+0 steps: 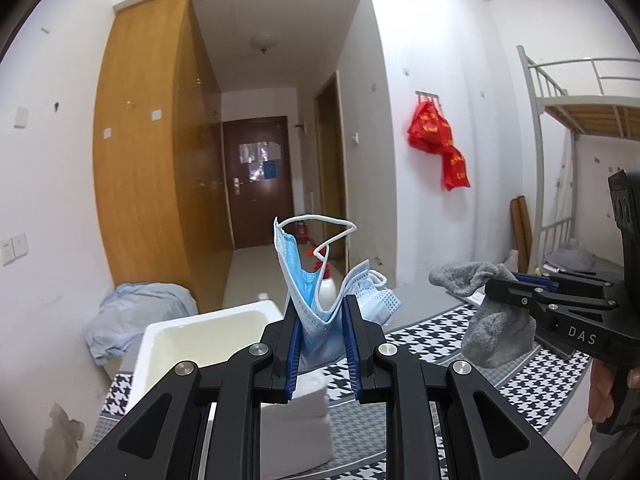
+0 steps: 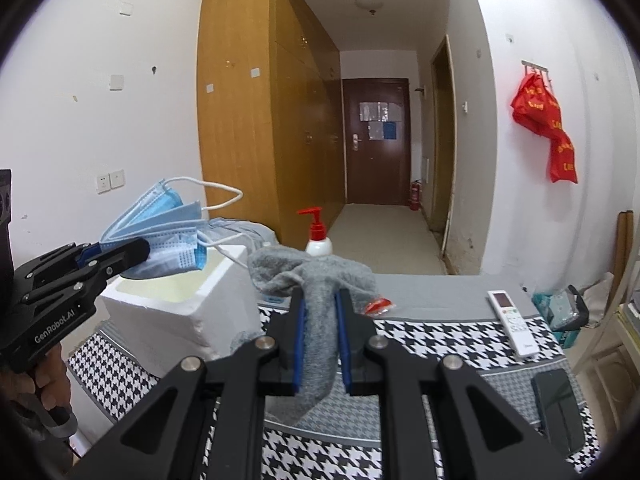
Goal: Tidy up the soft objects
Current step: 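Carry the mask and sock toward the white foam box with both grippers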
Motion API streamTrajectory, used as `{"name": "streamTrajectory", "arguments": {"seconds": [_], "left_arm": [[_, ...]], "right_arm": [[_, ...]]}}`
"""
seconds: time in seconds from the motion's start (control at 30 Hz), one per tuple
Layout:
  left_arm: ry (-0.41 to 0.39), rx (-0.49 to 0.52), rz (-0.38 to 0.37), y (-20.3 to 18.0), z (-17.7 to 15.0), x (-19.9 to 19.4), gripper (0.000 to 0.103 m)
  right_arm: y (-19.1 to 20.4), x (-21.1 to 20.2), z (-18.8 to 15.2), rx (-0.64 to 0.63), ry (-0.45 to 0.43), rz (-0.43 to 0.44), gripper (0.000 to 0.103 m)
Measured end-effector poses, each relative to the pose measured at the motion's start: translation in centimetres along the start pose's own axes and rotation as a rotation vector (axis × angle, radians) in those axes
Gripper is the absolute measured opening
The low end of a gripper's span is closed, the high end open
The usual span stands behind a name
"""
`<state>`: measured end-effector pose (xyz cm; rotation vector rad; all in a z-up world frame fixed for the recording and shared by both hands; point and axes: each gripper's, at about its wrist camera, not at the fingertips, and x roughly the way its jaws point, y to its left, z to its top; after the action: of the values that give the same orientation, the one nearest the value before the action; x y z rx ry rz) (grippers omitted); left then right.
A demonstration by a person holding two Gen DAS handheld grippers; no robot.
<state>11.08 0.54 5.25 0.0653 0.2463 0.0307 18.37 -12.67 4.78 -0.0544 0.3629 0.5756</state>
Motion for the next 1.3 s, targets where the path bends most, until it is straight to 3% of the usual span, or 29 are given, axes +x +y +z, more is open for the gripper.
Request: {"name": "streamTrajectory", "arguments": {"seconds": [0.93, 1.3], "left_arm": [[0.006, -0.042, 0.192, 4.4, -0.5, -3.8, 0.021], [0.021, -0.065, 0.235, 5.8, -0.8, -3.8, 0.021]], "right_arm": [[5.8, 2.2, 1.4, -0.082, -0.002, 0.207, 0.018], [7.4, 3.4, 1.6, -0.113, 0.016, 0.24, 0.018]]}}
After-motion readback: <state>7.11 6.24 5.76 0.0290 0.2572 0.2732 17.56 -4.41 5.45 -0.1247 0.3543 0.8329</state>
